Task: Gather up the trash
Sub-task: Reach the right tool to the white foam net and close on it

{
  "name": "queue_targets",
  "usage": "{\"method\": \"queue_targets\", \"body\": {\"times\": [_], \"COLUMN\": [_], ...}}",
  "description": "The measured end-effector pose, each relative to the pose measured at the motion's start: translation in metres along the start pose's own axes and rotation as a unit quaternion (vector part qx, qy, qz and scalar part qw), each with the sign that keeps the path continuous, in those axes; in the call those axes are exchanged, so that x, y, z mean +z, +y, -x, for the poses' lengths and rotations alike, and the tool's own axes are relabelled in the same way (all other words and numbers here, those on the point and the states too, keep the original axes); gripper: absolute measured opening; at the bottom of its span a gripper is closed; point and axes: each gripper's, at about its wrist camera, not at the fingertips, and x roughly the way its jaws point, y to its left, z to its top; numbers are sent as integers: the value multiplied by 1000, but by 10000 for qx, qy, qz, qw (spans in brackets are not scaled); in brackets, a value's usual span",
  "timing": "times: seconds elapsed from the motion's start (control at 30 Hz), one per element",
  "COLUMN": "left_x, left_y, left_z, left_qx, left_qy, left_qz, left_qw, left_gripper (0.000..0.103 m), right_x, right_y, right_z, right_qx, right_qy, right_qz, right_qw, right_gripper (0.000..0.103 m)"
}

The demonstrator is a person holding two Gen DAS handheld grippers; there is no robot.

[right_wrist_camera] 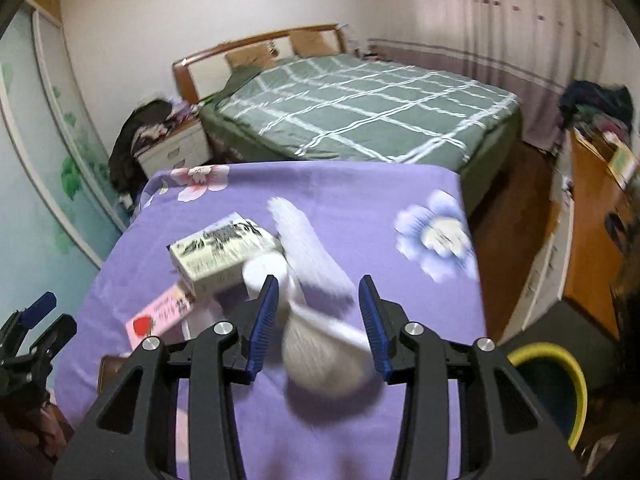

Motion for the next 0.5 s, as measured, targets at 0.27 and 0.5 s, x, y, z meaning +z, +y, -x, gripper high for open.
{"method": "queue_targets", "body": {"times": [0.27, 0.5], "left_x": [27, 36], "left_y": [9, 12], "left_z": [-51, -77], "left_qx": [91, 7], "left_qy": [177, 246], "left_qz": [102, 160], "left_qw": [9998, 9996], "left_gripper": [91, 91], "right_x": [39, 50], "right_y": [20, 28], "right_z": [-78, -119], "right_qx": [-20, -433], "right_qy": [767, 1196], "right_qz": [505, 772], "right_qw": [9958, 9889], "right_gripper": [47, 51]}}
